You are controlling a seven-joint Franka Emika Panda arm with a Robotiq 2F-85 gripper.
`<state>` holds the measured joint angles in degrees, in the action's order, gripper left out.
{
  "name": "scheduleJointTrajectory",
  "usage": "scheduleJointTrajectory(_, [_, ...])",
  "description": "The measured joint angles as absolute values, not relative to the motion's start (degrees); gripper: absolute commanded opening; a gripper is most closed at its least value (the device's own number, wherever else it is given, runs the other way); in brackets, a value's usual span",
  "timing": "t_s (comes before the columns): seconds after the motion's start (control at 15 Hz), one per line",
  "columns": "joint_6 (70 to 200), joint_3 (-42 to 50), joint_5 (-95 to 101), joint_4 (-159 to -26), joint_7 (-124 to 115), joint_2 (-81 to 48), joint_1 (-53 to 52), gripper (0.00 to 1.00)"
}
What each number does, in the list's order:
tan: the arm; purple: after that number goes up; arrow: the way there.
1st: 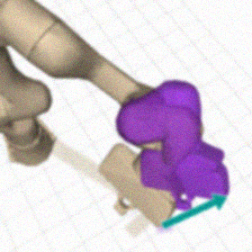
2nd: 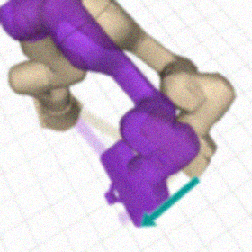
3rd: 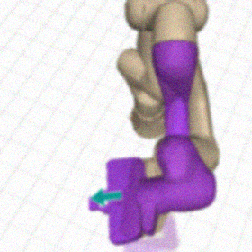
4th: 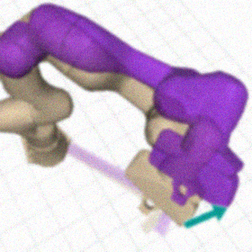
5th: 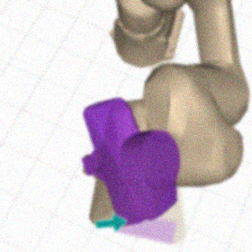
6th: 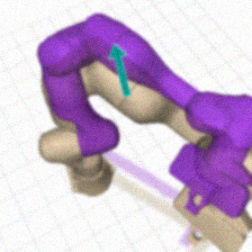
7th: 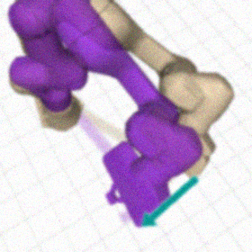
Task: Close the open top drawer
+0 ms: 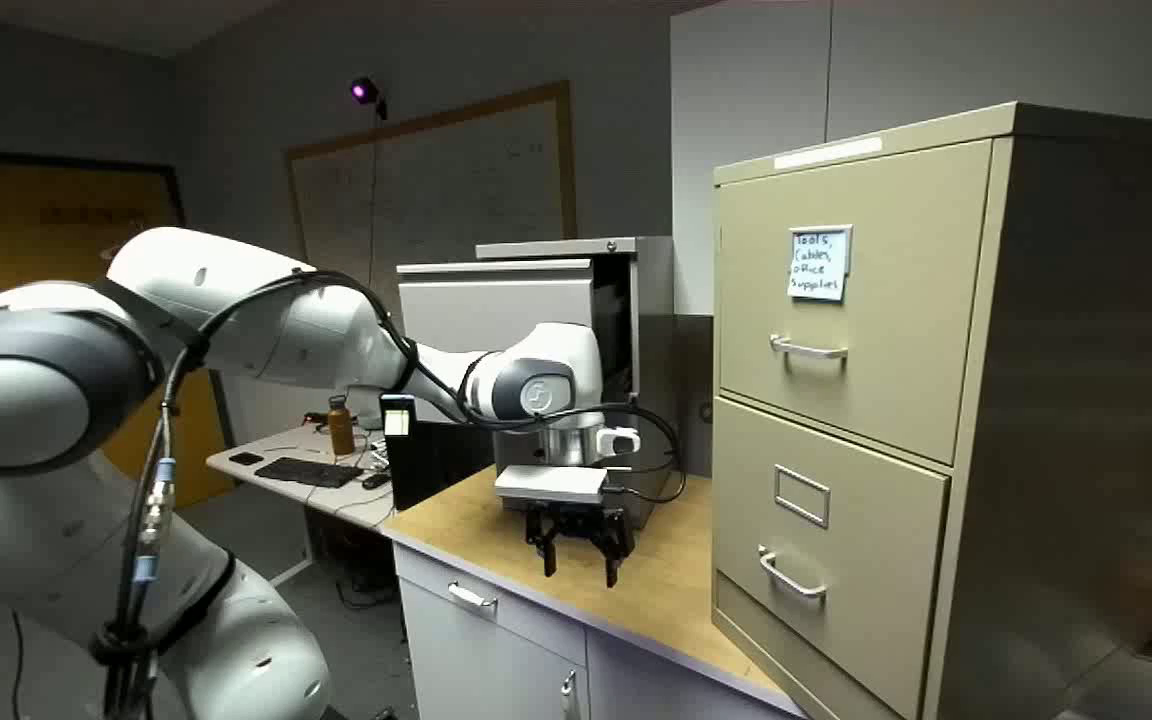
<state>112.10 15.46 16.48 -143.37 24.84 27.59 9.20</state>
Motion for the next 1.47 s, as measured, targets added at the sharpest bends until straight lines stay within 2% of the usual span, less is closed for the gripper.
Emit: scheduleJointTrajectory(1.47, [113.41,15.29,16.13,-143.3,24.84,27.56,8.94,1.0])
